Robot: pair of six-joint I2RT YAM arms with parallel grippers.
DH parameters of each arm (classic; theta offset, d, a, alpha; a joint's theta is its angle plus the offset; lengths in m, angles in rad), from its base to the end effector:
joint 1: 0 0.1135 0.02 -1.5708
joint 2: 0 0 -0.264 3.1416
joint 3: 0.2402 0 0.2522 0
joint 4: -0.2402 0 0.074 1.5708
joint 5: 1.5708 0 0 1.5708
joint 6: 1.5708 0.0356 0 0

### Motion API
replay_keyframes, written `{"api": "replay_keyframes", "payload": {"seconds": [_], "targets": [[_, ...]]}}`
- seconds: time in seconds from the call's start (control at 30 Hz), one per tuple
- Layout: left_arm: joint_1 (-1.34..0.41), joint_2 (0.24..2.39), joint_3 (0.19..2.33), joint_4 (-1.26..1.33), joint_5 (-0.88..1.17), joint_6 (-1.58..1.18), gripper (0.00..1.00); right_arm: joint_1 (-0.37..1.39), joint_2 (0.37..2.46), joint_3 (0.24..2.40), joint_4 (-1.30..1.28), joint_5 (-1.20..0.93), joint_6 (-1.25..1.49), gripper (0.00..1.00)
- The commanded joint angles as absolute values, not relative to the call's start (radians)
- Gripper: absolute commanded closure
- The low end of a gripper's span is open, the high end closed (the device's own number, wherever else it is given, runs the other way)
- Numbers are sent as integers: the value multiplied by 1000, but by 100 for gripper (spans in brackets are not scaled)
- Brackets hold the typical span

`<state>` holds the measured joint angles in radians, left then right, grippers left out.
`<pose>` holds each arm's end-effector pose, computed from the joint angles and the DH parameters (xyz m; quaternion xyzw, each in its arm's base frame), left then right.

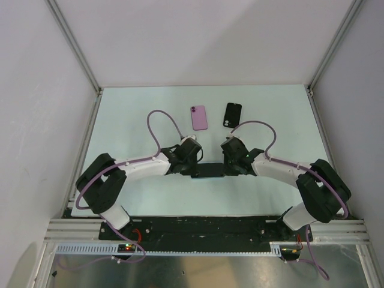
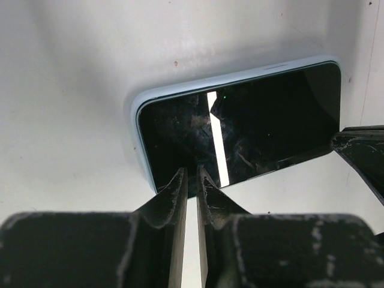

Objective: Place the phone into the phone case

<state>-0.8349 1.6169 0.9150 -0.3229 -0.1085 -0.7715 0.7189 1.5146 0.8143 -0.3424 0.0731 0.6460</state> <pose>0.2141 -0.2307 0.1714 0.0159 0.9615 -0.1575 0.2245 0.2172 0.1866 0.1705 -0.0256 0.9644 0.1371 0.2247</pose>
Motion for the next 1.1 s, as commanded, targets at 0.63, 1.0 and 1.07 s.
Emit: {"api": "replay_keyframes", "payload": {"seconds": [0.63,1.0,1.07], "targets": [[-843,1602,952,-359,-128,-768,82,861,1608,707,-251,62,730,90],[-783,1542,968,-448,-227,-718,76,821,1572,723,-259,56,704,84],[-778,1570,978,-448,-208,-707,77,817,1571,724,-257,51,702,84]]}}
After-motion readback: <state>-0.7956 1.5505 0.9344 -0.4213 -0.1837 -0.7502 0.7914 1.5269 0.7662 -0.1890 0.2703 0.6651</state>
